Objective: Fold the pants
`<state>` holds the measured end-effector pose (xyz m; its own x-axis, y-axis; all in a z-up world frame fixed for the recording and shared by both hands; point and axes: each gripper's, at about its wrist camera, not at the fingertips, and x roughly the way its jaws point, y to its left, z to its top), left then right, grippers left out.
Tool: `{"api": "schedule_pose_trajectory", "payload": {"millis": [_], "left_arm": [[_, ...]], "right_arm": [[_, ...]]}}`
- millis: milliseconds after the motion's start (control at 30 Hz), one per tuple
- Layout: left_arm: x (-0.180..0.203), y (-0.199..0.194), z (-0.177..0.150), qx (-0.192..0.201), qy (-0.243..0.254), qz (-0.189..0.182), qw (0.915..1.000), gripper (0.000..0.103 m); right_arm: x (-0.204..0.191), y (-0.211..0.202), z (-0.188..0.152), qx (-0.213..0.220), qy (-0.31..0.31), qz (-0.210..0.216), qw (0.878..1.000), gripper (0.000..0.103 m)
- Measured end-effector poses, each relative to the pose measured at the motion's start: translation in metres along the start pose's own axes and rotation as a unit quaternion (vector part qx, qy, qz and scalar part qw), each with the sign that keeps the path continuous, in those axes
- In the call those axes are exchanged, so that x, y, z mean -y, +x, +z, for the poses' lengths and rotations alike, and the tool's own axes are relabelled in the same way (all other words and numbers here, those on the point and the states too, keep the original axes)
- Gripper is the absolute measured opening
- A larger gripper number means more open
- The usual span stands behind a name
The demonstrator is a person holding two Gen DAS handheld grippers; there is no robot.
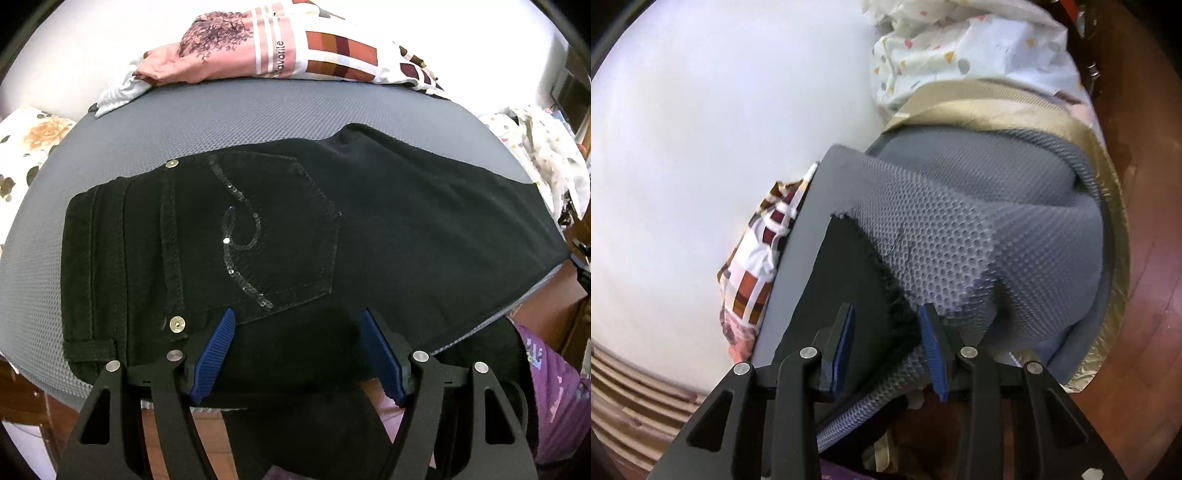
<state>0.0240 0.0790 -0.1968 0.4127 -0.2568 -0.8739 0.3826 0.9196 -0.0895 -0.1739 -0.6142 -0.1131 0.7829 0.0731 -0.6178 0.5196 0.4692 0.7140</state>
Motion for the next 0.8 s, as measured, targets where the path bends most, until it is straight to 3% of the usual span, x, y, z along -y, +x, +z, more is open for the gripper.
{"api": "schedule_pose_trajectory", "payload": {"millis": [133,400,667,700,800], "left_arm": [[0.003,0.000,-0.001,0.000,0.008,0.006,1.0000,0.071],[0.007,0.002,-0.002,-0.002,0.021,0.010,0.9997,0.072],[0.007,0.003,-0.002,-0.002,0.015,0.007,0.9999,0.073],[0.007,0.003,-0.002,-0.002,0.017,0.007,0.9998,0.073],[0.007,0.003,-0.002,-0.002,0.016,0.008,0.9998,0.073]], "right_arm": [[0.000,0.007,-0.004,-0.001,-0.001,0.004,1.000,0.042],[-0.013,0.031,-0.024,-0.037,0.001,0.058,0.998,0.042],[-0.037,0.053,-0.018,-0.025,-0.026,0.022,0.999,0.044],[-0.043,0.056,-0.016,-0.028,-0.033,0.009,0.999,0.042],[-0.054,0.072,-0.017,-0.064,-0.051,-0.028,0.996,0.012]]}}
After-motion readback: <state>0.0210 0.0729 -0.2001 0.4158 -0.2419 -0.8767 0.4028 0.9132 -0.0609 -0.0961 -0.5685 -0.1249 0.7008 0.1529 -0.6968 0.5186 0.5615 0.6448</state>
